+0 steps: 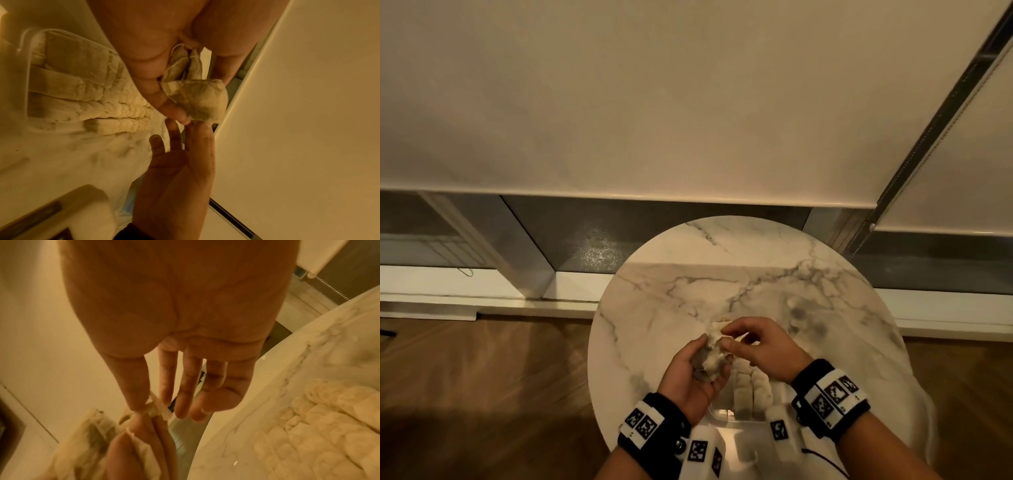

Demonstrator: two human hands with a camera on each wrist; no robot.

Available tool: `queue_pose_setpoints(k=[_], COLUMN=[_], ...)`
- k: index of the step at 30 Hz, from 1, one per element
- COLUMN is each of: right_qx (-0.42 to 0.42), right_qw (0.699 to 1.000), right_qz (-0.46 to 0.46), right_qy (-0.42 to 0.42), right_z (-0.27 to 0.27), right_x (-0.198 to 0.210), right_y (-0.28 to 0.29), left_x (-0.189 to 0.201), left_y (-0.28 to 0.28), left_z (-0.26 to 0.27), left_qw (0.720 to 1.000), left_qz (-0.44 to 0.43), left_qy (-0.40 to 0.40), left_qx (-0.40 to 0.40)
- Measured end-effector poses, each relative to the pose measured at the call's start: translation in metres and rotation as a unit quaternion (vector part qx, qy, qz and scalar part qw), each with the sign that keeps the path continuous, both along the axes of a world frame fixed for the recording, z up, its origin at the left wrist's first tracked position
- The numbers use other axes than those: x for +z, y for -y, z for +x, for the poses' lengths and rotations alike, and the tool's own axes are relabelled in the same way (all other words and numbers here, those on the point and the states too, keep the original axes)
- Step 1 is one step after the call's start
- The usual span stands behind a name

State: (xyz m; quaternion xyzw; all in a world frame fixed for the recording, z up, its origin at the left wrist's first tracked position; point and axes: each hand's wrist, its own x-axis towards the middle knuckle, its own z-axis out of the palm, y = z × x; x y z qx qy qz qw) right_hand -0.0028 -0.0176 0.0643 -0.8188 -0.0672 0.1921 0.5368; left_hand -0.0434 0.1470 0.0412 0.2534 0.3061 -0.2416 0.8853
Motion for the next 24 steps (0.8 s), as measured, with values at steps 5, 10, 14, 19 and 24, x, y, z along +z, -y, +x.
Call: queue_pose_setpoints(k=[5, 10, 14, 19, 24], right_qx=[-0.042, -0.131, -0.187, -0.208, -0.232], right_qw=[0.999, 0.985, 0.960, 0.950, 0.944], right_qz=[0.017, 0.095, 0.176, 0.198, 0.198], right_qy=[-0.024, -0.064, -0.112, -0.124, -0.126], right_z=[-0.003, -0.005, -0.006, -0.007, -0.007], right_x=[0.001, 0.003, 0.007, 0.006, 0.003], right_y=[0.002, 0.006, 0.006, 0.006, 0.008], left_x=[0.004, 0.007, 0.006, 0.008, 0.005], left_y=[0.003, 0.001, -0.002, -0.005, -0.010], left_z=[-0.001, -0.004, -0.004, -0.006, -0.003], left_qw=[0.999, 0.998, 0.998, 0.997, 0.997], left_qz=[-0.004, 0.016, 0.031, 0.039, 0.048], left_qy=[-0.004, -0.003, -0.011, -0.012, -0.023], left_qx=[-0.036, -0.053, -0.058, -0.063, -0.050])
